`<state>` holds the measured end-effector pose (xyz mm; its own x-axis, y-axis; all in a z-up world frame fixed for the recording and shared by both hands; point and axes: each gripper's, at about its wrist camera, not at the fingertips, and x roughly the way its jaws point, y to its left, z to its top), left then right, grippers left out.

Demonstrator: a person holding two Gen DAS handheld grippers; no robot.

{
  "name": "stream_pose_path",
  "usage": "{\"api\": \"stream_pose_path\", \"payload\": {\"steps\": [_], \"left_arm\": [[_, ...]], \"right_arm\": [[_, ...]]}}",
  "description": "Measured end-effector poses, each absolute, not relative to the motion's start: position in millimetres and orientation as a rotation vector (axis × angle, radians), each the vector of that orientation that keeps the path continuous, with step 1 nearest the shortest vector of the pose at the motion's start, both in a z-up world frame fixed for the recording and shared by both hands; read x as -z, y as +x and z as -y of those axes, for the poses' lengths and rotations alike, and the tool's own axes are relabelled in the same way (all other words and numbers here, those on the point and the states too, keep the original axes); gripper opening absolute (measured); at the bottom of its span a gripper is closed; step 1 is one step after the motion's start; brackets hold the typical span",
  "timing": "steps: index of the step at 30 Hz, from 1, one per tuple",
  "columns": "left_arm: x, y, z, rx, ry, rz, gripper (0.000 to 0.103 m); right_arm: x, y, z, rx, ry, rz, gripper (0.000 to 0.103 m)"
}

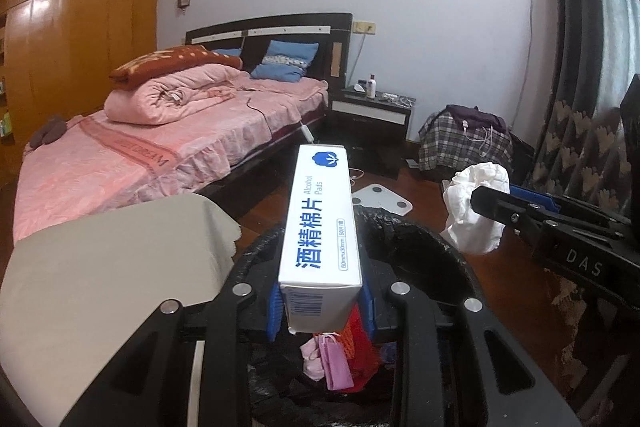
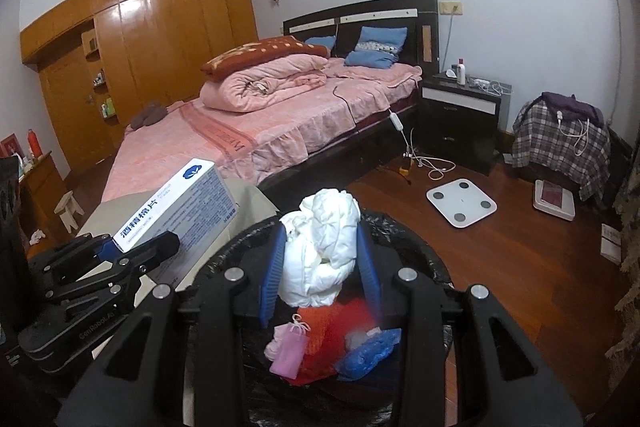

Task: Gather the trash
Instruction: 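Open both tools over the bin to drop the box and tissue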

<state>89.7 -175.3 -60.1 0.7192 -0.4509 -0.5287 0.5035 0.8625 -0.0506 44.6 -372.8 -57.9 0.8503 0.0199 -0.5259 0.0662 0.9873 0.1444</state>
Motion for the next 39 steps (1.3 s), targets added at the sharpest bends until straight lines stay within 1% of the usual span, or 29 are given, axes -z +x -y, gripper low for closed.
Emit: {"api": "stream_pose_path", "payload": {"steps": [24, 26, 28, 29, 30, 31, 34, 35, 37, 38, 39], "left_arm": [[93, 117, 198, 0.536, 0.130, -0.628, 0.030], [95, 119, 199, 0.541, 0.129, -0.635, 0.030], [95, 120, 199, 0.549, 0.127, -0.639, 0.032], [95, 121, 199, 0.550, 0.128, -0.641, 0.033], [95, 121, 199, 0.549, 0.129, -0.642, 0.039], [95, 121, 198, 0.548, 0.126, -0.640, 0.044], [95, 123, 194, 0.542, 0.121, -0.639, 0.047], [95, 123, 192, 0.539, 0.120, -0.640, 0.049], [94, 123, 187, 0.524, 0.111, -0.638, 0.059], [93, 123, 184, 0.516, 0.105, -0.636, 0.061], [93, 123, 182, 0.509, 0.101, -0.635, 0.067]], "right_arm": [[97, 77, 391, 0.021, 0.180, -0.642, 0.035], [98, 80, 393, 0.020, 0.183, -0.647, 0.037], [101, 83, 393, 0.026, 0.184, -0.655, 0.042], [101, 84, 392, 0.030, 0.184, -0.658, 0.043], [103, 86, 393, 0.030, 0.184, -0.666, 0.045], [105, 87, 393, 0.031, 0.184, -0.668, 0.050], [108, 86, 395, 0.040, 0.185, -0.669, 0.062], [108, 86, 395, 0.043, 0.184, -0.666, 0.068], [108, 84, 395, 0.048, 0.183, -0.661, 0.078], [108, 83, 395, 0.048, 0.184, -0.660, 0.080], [108, 82, 395, 0.050, 0.185, -0.659, 0.085]]}}
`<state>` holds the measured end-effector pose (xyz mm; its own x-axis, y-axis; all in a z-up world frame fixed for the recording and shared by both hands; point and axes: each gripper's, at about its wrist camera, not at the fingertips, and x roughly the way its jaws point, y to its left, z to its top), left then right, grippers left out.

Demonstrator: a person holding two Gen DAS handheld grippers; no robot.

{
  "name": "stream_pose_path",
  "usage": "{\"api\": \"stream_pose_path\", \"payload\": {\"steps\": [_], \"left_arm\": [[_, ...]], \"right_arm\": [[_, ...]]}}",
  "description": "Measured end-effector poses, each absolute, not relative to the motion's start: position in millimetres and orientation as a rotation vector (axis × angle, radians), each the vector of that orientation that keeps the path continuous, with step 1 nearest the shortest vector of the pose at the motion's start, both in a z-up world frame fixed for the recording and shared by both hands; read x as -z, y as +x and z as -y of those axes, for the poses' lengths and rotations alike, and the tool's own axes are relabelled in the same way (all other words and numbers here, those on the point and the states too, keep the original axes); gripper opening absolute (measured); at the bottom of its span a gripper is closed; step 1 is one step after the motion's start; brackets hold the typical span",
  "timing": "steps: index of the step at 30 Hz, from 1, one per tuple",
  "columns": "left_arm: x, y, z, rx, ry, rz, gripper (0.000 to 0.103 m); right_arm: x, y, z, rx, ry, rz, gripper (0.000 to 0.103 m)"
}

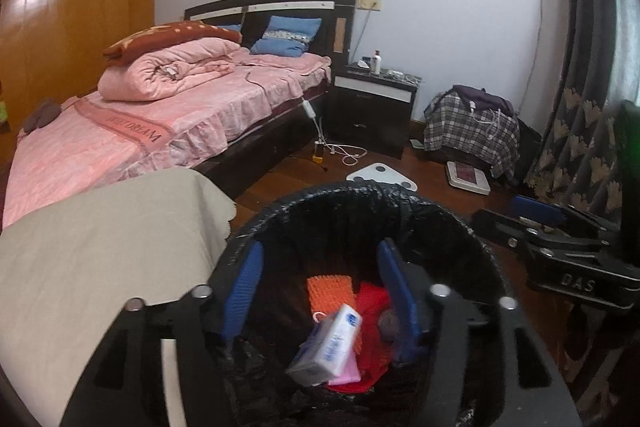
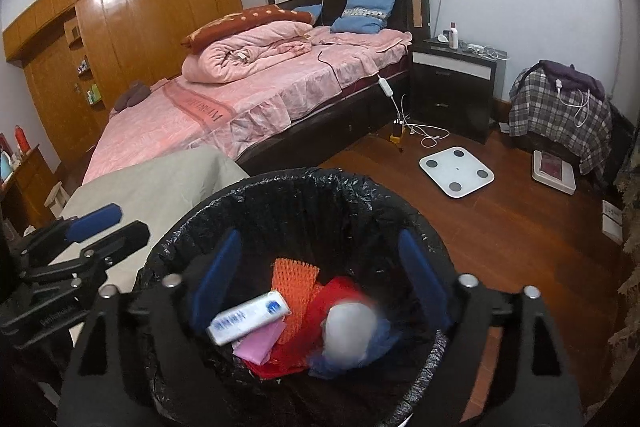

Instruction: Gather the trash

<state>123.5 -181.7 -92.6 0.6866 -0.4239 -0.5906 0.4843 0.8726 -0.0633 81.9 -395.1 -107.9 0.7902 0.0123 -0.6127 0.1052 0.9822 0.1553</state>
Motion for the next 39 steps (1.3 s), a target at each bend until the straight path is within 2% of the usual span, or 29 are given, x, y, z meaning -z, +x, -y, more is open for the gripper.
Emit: {"api": "stream_pose_path", "payload": {"steps": [1, 4, 14, 29, 39], "left_arm": [[92, 124, 178, 0.498, 0.096, -0.634, 0.075], [88, 123, 167, 0.479, 0.077, -0.628, 0.082], [66, 105, 133, 0.400, 0.087, -0.606, 0.097], [20, 51, 88, 0.318, 0.096, -0.554, 0.097], [-1, 30, 75, 0.285, 0.080, -0.524, 0.097]], "right_arm": [[108, 81, 395, 0.053, 0.186, -0.658, 0.090], [106, 77, 395, 0.057, 0.191, -0.659, 0.093], [81, 53, 377, 0.028, 0.187, -0.651, 0.098], [16, 11, 327, -0.069, 0.153, -0.581, 0.098], [1, 2, 304, -0.096, 0.108, -0.578, 0.098]]}}
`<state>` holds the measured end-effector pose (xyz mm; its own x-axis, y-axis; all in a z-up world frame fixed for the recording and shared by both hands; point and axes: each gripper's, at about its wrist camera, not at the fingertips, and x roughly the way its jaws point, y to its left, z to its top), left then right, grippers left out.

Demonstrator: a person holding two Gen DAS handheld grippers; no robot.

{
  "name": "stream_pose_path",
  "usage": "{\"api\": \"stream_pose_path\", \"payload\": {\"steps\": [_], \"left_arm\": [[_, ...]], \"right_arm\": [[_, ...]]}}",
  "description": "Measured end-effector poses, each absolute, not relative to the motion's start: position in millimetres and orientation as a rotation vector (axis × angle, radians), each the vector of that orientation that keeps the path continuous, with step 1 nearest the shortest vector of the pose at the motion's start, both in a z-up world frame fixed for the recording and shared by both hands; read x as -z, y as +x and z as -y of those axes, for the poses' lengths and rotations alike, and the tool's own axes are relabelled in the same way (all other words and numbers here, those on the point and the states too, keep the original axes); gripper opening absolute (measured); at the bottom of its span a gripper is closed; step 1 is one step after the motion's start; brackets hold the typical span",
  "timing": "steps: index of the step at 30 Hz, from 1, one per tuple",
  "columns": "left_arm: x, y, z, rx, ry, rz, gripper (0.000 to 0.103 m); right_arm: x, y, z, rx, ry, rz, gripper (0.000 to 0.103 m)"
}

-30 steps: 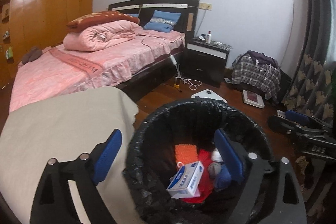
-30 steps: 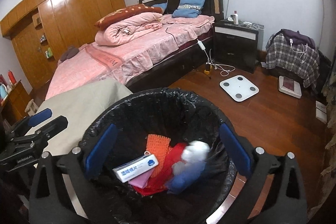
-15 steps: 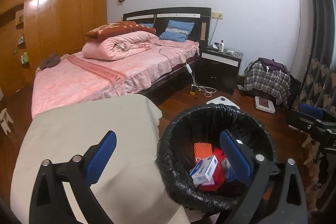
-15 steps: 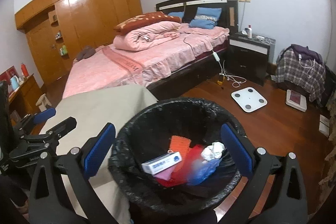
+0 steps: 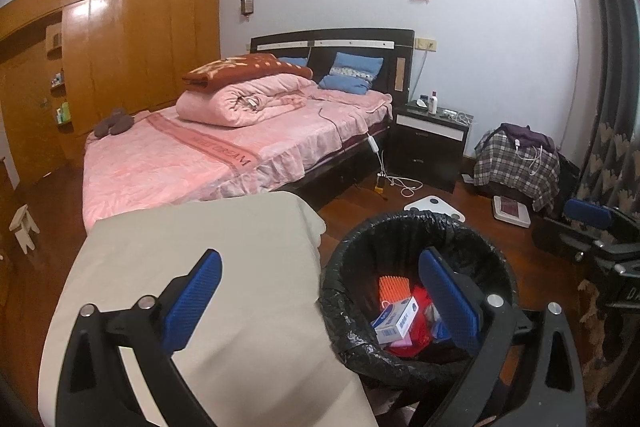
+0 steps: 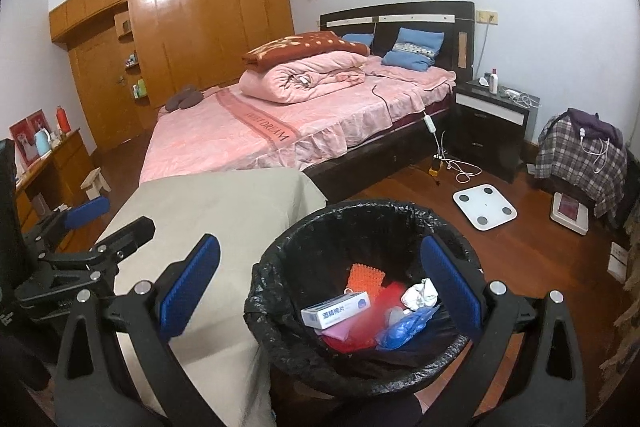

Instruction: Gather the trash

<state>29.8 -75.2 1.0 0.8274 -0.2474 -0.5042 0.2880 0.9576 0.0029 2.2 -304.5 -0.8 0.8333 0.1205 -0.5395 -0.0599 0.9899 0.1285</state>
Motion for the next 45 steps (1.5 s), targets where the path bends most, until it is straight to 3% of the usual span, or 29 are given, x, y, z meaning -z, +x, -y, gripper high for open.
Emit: {"api": "stream_pose_path", "payload": {"steps": [45], "left_arm": [[-15, 18, 65, 0.266, 0.070, -0.511, 0.097]], "right_arm": [[1, 5, 292, -0.107, 0.096, -0.586, 0.098]]}}
